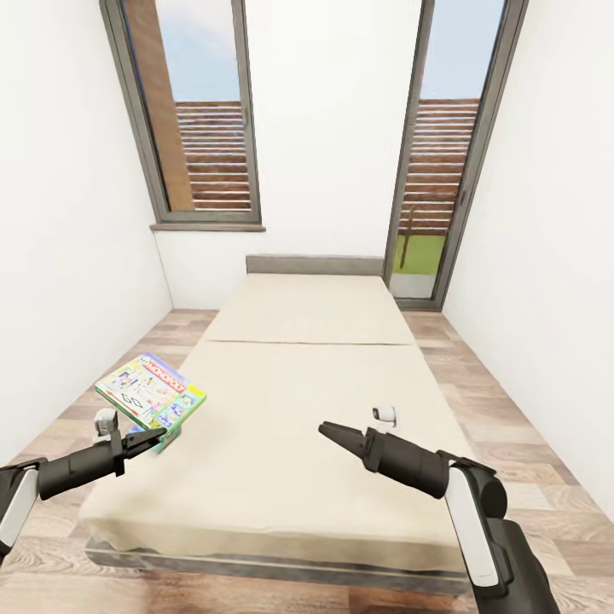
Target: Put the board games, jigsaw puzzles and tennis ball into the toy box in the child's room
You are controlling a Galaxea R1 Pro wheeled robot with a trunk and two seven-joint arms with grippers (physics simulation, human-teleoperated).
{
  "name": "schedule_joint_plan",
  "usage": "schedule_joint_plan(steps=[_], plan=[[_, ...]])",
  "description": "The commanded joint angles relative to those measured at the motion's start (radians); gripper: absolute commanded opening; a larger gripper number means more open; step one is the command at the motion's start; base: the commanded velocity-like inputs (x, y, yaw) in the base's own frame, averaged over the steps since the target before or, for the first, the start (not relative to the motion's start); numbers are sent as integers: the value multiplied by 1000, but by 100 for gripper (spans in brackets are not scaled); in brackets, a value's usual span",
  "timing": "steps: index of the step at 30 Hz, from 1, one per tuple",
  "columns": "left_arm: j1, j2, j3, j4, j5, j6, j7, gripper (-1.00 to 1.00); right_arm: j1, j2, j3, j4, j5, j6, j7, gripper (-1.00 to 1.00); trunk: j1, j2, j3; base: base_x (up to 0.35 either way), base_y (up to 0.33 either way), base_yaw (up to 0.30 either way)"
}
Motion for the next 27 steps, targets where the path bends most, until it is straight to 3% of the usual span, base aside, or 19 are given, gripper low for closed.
schedule_joint_plan(steps=[1, 6, 8, 11, 18, 21, 24, 27], plan=[[-1, 0, 0, 0, -1, 5, -2, -100, -1, 2, -4, 1, -2, 6, 3, 100, -4, 7, 2, 0, 0, 0], [-1, 0, 0, 0, -1, 6, -2, -100, -1, 6, -7, 3, -8, 10, -1, 100, -23, 42, 18, 0, 0, 0], [-1, 0, -1, 0, -1, 5, -2, -100, -1, 6, -6, 4, -36, 10, -3, 100, -31, 56, 24, 0, 0, 0], [-1, -1, 0, 0, -1, 5, -2, -100, -1, 5, -7, 4, -44, 8, -2, 100, -42, 77, 34, 0, 0, 0], [-1, 0, -1, 2, -1, 5, -2, -100, -1, 5, 4, -5, -36, -28, -22, 100, -69, 126, 56, 0, 0, 0], [-1, 1, -1, 2, -1, 4, -2, -100, -1, 5, 5, -8, -32, -29, -83, 100, -81, 147, 65, 0, 0, 0], [-1, 6, -1, 2, -1, 4, -2, -100, -1, 6, 10, -12, -31, -24, -193, 100, -92, 168, 74, 0, 0, 0], [-1, 16, -1, 1, -1, 4, -2, -100, -1, -2, 46, -14, -34, -23, -268, 100, -104, 189, 84, 0, 0, 0]])
